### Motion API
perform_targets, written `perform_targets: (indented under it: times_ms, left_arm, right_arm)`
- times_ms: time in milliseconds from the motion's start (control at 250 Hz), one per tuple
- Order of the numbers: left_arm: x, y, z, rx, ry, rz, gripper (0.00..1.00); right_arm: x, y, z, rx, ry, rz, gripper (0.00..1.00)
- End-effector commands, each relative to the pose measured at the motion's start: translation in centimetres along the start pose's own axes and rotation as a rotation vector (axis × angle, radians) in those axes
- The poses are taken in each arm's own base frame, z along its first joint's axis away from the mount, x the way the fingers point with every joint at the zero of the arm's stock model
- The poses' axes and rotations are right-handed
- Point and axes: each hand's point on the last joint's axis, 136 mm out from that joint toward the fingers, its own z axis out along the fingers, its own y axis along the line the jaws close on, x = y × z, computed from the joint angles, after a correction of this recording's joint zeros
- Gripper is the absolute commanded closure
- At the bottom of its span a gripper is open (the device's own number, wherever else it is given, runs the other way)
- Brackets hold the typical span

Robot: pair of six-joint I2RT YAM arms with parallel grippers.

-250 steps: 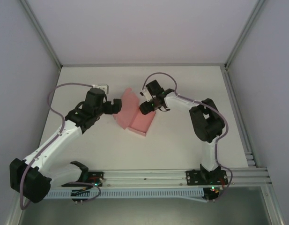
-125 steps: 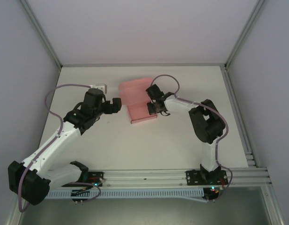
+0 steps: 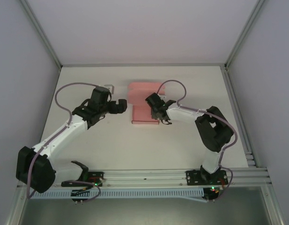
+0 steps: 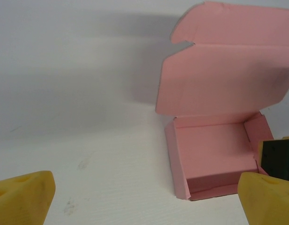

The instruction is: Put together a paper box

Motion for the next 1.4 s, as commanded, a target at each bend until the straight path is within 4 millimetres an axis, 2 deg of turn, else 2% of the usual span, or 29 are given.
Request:
perform_targets:
  times_ms: [0,36,84,168,248,331,451,503,583,647,699,795,850,906,982,1074,1138,1242,1398]
  left_arm:
    - [-2.2,-2.0,0.7,0.156,-0.038,0.074,0.00]
    - [-2.6,-2.2,1.2,0.196,-0.040,0.088,0.00]
    - [-3.3,-2.1,2.0,0.231,-0.044,0.118,0.00]
    - [-4.4,-1.7,3.7,0.269,-0.037,0.211,0.00]
    - [-4.9,-1.5,5.8,0.308,-0.003,0.289,0.00]
    - [-4.9,-1.4,8.1,0.346,0.066,0.332,0.00]
    - [-3.5,-2.7,10.0,0.441,0.167,0.415,0.00]
    - [-2.9,-2.5,10.8,0.440,0.197,0.431,0.00]
    - [-2.3,-2.3,11.5,0.441,0.224,0.436,0.06]
    - [-2.4,-2.3,11.9,0.441,0.226,0.432,0.16]
    - [-2.3,-2.4,12.1,0.443,0.232,0.429,0.31]
    - [-2.2,-3.1,12.3,0.462,0.233,0.418,0.53]
    - [-2.0,-3.6,12.5,0.469,0.237,0.424,0.54]
    - [-1.9,-3.9,12.6,0.475,0.237,0.429,0.57]
    - [-2.1,-4.5,12.4,0.482,0.229,0.436,0.65]
    - [-2.4,-5.0,12.0,0.487,0.219,0.432,0.80]
    - [-2.6,-5.4,11.8,0.488,0.210,0.429,1.00]
    - [-3.0,-5.8,11.5,0.440,0.187,0.433,1.00]
    - [-4.2,-5.0,11.6,0.235,0.130,0.401,1.00]
  right_arm:
    - [-3.8,-0.1,-3.4,-0.066,-0.151,-0.024,0.24]
    - [-5.1,-0.4,-4.0,-0.089,-0.190,-0.047,0.16]
    - [-6.8,-0.9,-4.6,-0.135,-0.223,-0.063,0.01]
    - [-9.9,-1.4,-5.0,-0.285,-0.264,-0.093,0.00]
    - [-12.2,-0.9,-5.0,-0.434,-0.273,-0.176,0.00]
    - [-12.8,-0.5,-4.0,-0.508,-0.201,-0.278,0.00]
    - [-12.5,0.4,-2.7,-0.541,-0.097,-0.383,0.10]
    - [-12.5,0.3,-2.0,-0.536,-0.075,-0.393,0.14]
    - [-12.6,0.1,-1.2,-0.513,-0.059,-0.391,0.21]
    - [-12.5,0.0,-0.9,-0.503,-0.053,-0.390,0.26]
    - [-12.5,-0.1,-0.9,-0.500,-0.055,-0.387,0.31]
    - [-12.4,-0.3,-0.8,-0.491,-0.057,-0.380,0.44]
    - [-12.5,-0.4,-1.0,-0.482,-0.061,-0.376,0.49]
    - [-12.5,-0.5,-1.2,-0.482,-0.062,-0.376,0.58]
    - [-12.4,-0.5,-1.5,-0.485,-0.058,-0.373,0.70]
    - [-12.2,-0.5,-1.7,-0.488,-0.046,-0.371,0.83]
    - [-12.2,-0.6,-1.9,-0.477,-0.047,-0.365,0.90]
    - [-12.5,-0.5,-2.7,-0.465,-0.076,-0.361,0.95]
    - [-13.4,-0.3,-4.4,-0.384,-0.192,-0.368,0.96]
